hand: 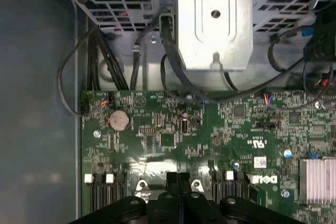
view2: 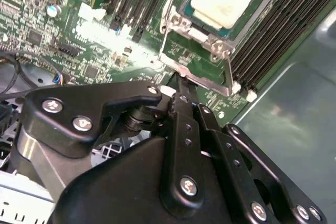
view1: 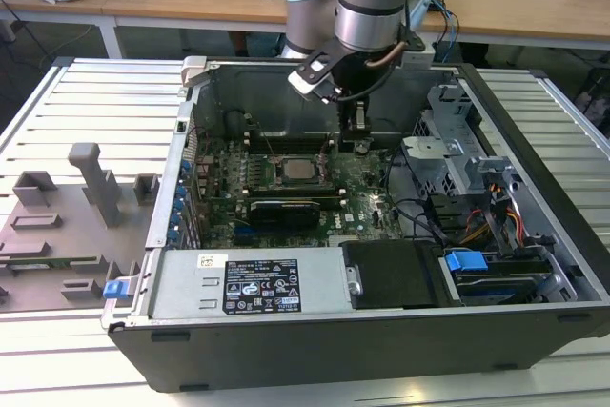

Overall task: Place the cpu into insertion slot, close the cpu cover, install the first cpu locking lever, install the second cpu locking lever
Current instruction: 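Close the cpu cover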

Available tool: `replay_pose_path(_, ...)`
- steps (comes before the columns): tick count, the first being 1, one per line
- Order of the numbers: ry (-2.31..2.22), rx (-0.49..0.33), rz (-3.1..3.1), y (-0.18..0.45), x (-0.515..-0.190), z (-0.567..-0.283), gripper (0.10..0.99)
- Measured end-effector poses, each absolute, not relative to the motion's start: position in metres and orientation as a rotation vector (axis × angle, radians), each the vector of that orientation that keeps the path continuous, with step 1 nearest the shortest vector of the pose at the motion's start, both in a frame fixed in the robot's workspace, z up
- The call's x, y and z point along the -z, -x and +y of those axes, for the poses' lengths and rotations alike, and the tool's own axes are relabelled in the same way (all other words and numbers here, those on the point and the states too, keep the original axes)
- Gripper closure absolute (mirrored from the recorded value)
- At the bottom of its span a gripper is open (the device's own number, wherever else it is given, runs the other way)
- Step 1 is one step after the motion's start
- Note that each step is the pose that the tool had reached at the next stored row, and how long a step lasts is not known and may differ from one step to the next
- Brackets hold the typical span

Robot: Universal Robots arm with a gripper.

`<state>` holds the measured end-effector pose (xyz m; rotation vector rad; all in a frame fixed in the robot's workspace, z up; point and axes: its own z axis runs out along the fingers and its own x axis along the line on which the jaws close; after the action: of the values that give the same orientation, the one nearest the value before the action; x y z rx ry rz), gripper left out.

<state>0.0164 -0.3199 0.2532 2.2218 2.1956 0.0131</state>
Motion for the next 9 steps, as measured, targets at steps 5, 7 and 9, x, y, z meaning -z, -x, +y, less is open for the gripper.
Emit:
replay_pose_path(5,-2.220,-0.018,2.194,0.006,-0.253,-0.320,0.980)
replay_pose_path(7,-2.220,-0.018,2.194,0.010,-0.253,-0.320,0.980)
replay_pose_path(9,-2.220,-0.018,2.193,0.013,-0.253,-0.320,0.980)
